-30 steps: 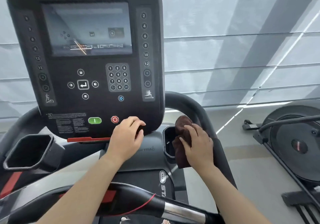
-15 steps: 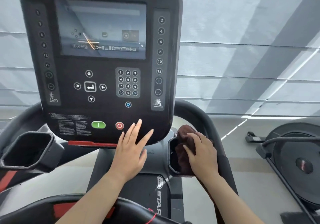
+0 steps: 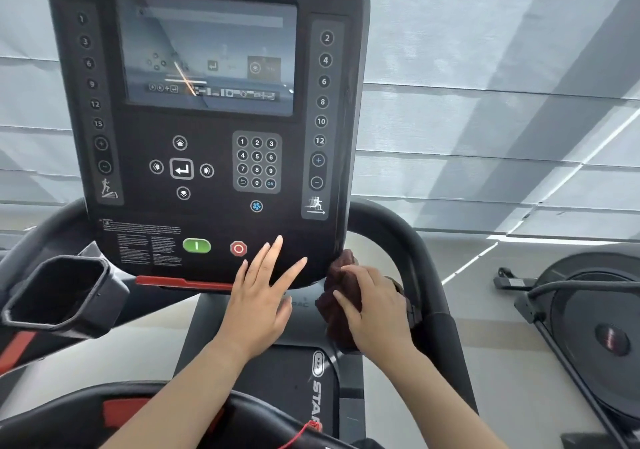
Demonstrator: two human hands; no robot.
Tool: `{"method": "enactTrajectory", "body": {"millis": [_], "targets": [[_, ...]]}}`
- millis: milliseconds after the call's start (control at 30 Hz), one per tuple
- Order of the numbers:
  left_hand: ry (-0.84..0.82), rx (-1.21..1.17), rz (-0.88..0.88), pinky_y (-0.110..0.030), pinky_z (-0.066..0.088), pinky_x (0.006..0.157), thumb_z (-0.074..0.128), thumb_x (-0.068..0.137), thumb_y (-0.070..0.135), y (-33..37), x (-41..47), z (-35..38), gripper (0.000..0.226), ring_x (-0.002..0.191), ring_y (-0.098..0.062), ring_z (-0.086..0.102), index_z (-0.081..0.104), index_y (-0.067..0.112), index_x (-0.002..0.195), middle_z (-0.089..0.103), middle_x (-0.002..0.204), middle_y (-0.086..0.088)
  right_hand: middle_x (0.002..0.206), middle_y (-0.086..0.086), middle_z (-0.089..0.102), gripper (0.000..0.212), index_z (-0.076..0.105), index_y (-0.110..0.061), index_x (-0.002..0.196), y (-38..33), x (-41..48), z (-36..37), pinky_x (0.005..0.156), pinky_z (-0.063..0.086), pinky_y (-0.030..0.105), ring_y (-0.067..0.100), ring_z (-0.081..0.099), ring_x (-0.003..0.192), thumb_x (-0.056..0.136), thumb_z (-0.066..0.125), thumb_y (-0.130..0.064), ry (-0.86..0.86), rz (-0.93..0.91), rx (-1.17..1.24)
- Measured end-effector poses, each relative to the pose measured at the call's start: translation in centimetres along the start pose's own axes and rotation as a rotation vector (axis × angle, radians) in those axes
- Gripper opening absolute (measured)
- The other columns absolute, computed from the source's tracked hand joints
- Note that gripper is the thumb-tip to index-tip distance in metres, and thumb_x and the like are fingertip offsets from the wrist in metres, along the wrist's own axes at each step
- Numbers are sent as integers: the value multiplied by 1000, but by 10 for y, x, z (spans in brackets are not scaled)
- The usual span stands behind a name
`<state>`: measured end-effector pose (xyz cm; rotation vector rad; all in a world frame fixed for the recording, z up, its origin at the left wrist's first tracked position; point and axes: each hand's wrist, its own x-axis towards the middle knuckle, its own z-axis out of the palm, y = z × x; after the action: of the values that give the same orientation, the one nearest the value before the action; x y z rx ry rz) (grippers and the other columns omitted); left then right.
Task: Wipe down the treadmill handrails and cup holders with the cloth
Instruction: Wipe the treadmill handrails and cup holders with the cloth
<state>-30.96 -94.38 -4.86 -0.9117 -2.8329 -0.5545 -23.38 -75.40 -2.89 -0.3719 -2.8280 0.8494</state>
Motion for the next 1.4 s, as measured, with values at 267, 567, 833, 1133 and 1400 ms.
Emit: {"method": "enactTrajectory", "body": {"millis": [267, 567, 833, 1133, 1400], "targets": [[15, -34, -42, -48, 22, 112, 53, 86, 22, -5, -5, -6, 65, 144, -18, 2, 22, 38, 141, 4, 157, 2, 131, -5, 46, 31, 45, -33, 121, -3, -9, -2, 91, 44, 44, 23, 49, 111, 92, 49, -42, -268, 55, 31], [8, -46, -53, -48, 20, 113, 50, 87, 23, -1, -6, -3, 63, 143, -15, -6, 22, 39, 141, -5, 157, 4, 134, -9, 44, 32, 45, -33, 123, -17, -18, 10, 89, 40, 39, 24, 47, 112, 92, 47, -41, -127, 7, -77], [1, -46, -37, -50, 25, 108, 51, 85, 25, -5, -10, -2, 63, 143, -17, -1, 24, 40, 139, -2, 157, 3, 128, -15, 48, 30, 46, -40, 118, 17, -66, -18, 90, 41, 39, 17, 50, 110, 89, 52, -41, -96, -117, -135], [5, -28, -45, -50, 28, 106, 57, 82, 23, -2, -9, 0, 65, 143, -23, 4, 29, 39, 138, 1, 157, -1, 125, -1, 58, 35, 54, -28, 118, 39, -62, 5, 95, 39, 53, 26, 52, 114, 84, 65, -27, 206, 76, -57], [-27, -8, -44, -45, 20, 109, 51, 85, 26, -2, -11, -2, 61, 143, -18, -5, 27, 41, 139, -16, 153, 8, 124, 9, 59, 32, 57, -17, 116, 41, -27, -16, 94, 43, 57, 33, 54, 111, 85, 64, -18, 389, 20, -16]]}}
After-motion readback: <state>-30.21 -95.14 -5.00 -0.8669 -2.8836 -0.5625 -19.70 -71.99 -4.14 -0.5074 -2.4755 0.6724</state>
